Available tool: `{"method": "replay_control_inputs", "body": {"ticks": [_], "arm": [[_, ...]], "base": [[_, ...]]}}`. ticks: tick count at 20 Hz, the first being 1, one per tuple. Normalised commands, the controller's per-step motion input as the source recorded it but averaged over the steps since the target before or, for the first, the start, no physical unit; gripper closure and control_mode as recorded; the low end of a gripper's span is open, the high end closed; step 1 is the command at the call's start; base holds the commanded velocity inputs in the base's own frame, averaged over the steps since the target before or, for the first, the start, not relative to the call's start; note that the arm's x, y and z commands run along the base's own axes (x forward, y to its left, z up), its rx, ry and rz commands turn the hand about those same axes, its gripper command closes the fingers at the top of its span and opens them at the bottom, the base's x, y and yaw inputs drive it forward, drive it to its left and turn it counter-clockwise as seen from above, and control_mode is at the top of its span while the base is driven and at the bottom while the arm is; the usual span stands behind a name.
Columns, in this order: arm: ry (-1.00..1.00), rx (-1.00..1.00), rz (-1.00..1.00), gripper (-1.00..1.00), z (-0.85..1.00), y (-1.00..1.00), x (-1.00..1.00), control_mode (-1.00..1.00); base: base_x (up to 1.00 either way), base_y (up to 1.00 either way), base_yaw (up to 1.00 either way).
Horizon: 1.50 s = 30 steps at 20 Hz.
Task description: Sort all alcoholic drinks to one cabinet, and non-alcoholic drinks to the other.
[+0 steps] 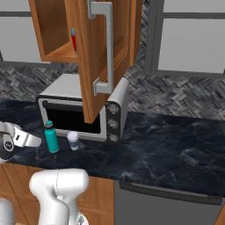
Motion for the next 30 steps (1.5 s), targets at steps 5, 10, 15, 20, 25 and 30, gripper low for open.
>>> {"method": "replay_control_inputs", "body": {"ticks": [5, 10, 15, 20, 25, 30], "arm": [[0.16, 0.09, 0.0, -1.0, 0.01, 0.0, 0.13, -1.0], [0.16, 0.0, 0.0, -1.0, 0.0, 0.0, 0.11, -1.0], [0.09, -0.03, 0.01, -1.0, 0.0, 0.0, 0.01, -1.0], [0.06, -0.06, 0.06, -1.0, -0.01, 0.0, 0.0, -1.0], [0.01, 0.0, 0.09, -1.0, 0.0, 0.0, 0.12, -1.0], [0.0, 0.0, 0.08, -1.0, -0.14, -0.05, 0.14, -1.0]], "base": [[0.0, 0.0, 0.0], [0.0, 0.0, 0.0], [0.0, 0.0, 0.0], [0.0, 0.0, 0.0], [0.0, 0.0, 0.0], [0.0, 0.0, 0.0]]}}
